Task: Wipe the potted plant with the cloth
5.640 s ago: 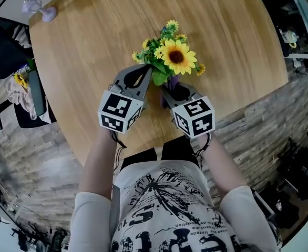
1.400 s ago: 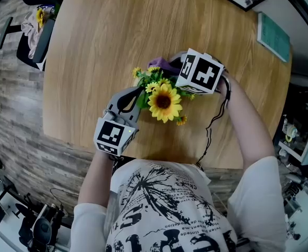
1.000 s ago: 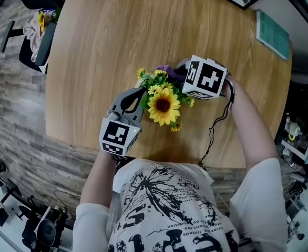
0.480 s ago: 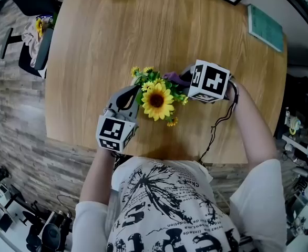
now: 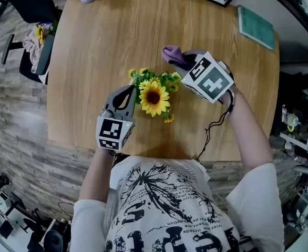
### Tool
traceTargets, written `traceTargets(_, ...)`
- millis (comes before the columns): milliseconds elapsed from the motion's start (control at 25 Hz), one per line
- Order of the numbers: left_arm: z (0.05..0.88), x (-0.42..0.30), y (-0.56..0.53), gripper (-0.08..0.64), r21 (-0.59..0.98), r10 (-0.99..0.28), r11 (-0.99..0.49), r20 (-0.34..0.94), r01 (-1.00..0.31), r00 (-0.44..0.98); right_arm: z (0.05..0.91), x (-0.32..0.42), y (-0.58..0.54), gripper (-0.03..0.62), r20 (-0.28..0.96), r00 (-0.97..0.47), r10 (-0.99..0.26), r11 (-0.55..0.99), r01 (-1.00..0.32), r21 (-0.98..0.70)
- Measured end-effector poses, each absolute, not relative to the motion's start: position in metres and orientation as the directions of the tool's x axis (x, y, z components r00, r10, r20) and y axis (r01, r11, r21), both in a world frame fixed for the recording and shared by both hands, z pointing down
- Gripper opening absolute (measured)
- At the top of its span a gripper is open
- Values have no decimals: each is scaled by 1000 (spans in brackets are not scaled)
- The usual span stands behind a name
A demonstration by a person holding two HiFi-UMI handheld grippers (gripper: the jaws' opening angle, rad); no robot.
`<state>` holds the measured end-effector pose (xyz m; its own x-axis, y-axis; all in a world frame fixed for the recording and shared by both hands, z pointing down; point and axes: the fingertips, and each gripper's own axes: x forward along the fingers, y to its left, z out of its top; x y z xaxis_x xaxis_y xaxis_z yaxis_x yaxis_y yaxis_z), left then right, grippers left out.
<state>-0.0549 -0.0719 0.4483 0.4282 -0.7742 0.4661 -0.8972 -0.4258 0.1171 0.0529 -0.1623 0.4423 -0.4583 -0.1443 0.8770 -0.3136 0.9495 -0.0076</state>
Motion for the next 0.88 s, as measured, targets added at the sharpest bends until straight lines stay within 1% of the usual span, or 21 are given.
traceTargets(120,430,-60,-76,3,132,-791,-422,429,-897,435,410,36,-172,77,813,-534,-233,920,-392,5)
traceTargets(240,410,-71,-79,3,145,-807,-421,391,-896,442,382,13,-171,77,756,-583,-297,905,-425,28)
traceTargets(440,384,-100,-85,3,170,-821,-436,326,-884,468,351,-33,-160,78,689,-630,-357,877,-480,15)
traceTargets(680,368,-139,-93,3,183,-794,-506,283,-843,538,341,-84,-140,78,678,-618,-399,824,-565,-30)
traceTargets(880,362,-168,-93,3,191,-731,-596,272,-780,626,369,-115,-123,80,715,-557,-422,751,-657,-68)
